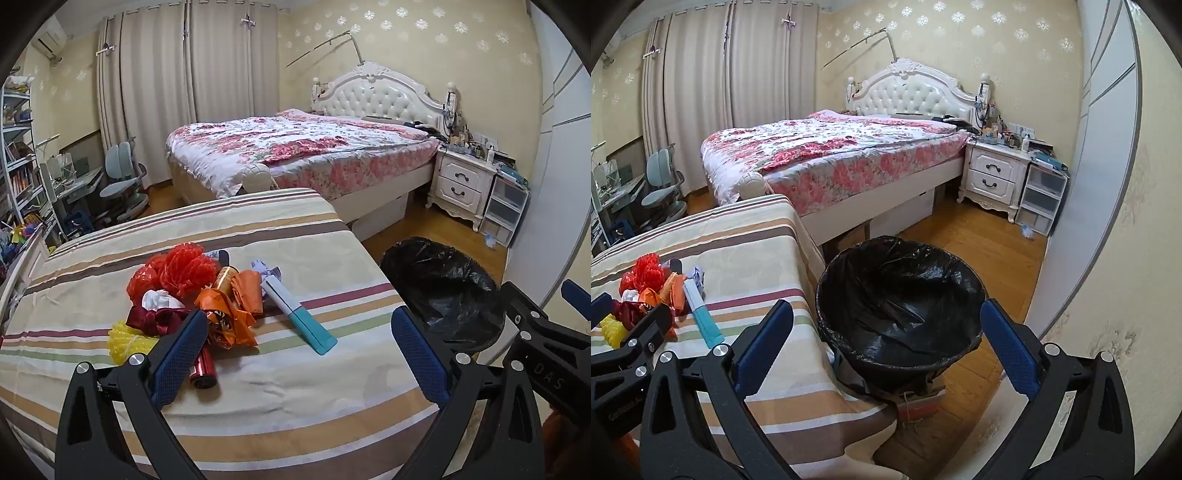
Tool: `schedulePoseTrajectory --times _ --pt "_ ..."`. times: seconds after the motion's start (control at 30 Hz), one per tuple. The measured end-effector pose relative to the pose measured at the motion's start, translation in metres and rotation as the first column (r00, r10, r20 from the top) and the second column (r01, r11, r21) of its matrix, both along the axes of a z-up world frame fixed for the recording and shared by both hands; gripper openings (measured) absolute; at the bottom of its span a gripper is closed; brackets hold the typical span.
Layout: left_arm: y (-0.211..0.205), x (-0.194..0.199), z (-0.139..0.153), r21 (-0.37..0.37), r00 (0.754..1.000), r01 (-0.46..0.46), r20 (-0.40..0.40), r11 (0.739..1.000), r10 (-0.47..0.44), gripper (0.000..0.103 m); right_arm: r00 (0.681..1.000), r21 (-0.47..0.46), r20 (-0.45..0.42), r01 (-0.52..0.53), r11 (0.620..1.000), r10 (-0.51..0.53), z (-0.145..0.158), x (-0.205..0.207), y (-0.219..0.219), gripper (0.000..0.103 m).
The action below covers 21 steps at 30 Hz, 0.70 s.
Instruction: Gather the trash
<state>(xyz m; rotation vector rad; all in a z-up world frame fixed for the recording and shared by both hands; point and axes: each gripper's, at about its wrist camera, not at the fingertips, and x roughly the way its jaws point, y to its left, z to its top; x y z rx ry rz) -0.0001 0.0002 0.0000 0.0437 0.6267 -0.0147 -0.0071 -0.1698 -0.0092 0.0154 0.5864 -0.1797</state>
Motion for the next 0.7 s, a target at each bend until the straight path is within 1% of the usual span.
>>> schedulePoseTrajectory --times 0.07,0.17,0.37,0.4,0.5,0.7 --pt "0.001 0.000 0.000 -0.008 1.000 0.000 -0.006 1.000 0.000 0.097 1.000 -0.002 -0.005 0.002 1.000 -0.002 0.000 0.000 0.000 0.099" --pt "0.003 -0.002 0.000 0.004 1.000 0.002 -0.003 1.000 -0.002 0.097 1.000 0.001 -0.004 0.000 1.000 0.000 0.000 -0.001 -0.001 0.099" --pt "-0.001 -0.005 0.010 -0.002 1.000 0.004 0.001 1.000 -0.004 0.097 1.000 0.004 0.001 0.001 1.000 -0.001 0.001 -0.002 -0.001 0.099" --pt "-0.002 -0.001 0.005 -0.004 1.000 -0.004 0.003 1.000 0.004 0.097 1.000 0.005 0.001 0.001 1.000 -0.001 0.001 -0.002 -0.001 0.099" --pt "-0.002 -0.001 0.004 -0.002 1.000 -0.004 0.004 1.000 0.004 0.097 1.000 0.005 0.001 0.002 1.000 -0.002 0.001 -0.001 0.000 0.099" --pt "-0.004 -0.004 0.008 0.002 1.000 -0.004 0.008 1.000 0.004 0.097 1.000 0.007 -0.005 0.002 1.000 -0.002 0.000 -0.004 -0.006 0.099"
